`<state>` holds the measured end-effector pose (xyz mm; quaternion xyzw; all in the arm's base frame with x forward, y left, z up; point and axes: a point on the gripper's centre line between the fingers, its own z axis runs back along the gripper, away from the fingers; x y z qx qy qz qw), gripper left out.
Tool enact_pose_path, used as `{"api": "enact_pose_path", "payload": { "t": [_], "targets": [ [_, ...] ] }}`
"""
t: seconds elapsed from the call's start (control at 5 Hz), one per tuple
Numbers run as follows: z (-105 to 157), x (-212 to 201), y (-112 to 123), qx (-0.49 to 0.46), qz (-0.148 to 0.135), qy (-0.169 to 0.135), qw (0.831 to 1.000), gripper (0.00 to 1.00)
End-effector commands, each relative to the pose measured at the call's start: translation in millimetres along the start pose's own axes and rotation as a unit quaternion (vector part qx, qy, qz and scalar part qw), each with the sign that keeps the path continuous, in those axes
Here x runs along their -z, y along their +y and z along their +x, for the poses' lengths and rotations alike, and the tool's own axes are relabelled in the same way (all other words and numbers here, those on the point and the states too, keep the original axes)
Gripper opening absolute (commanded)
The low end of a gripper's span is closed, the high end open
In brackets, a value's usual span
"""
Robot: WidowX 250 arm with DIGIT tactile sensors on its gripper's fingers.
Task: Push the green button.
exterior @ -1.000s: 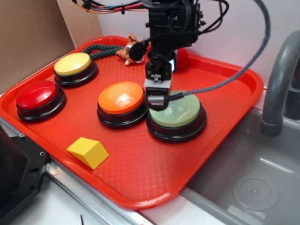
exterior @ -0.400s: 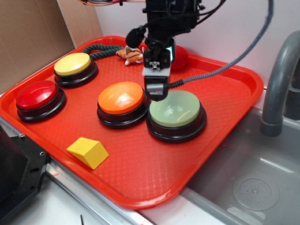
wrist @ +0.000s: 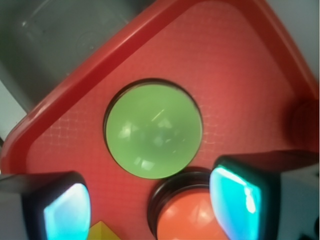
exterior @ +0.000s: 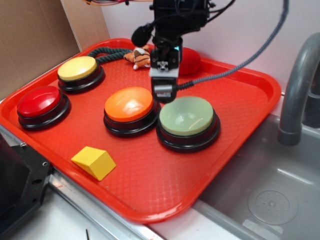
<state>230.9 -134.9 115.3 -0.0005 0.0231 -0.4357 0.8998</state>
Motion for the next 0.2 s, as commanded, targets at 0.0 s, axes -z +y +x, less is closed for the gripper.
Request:
{"api": "enact_pose_path", "payload": {
  "t": [0.0],
  "targets": [
    [-0.5, -28.1, -7.9, -0.005, 0.031, -0.034, 0.999, 1.0]
  ]
}}
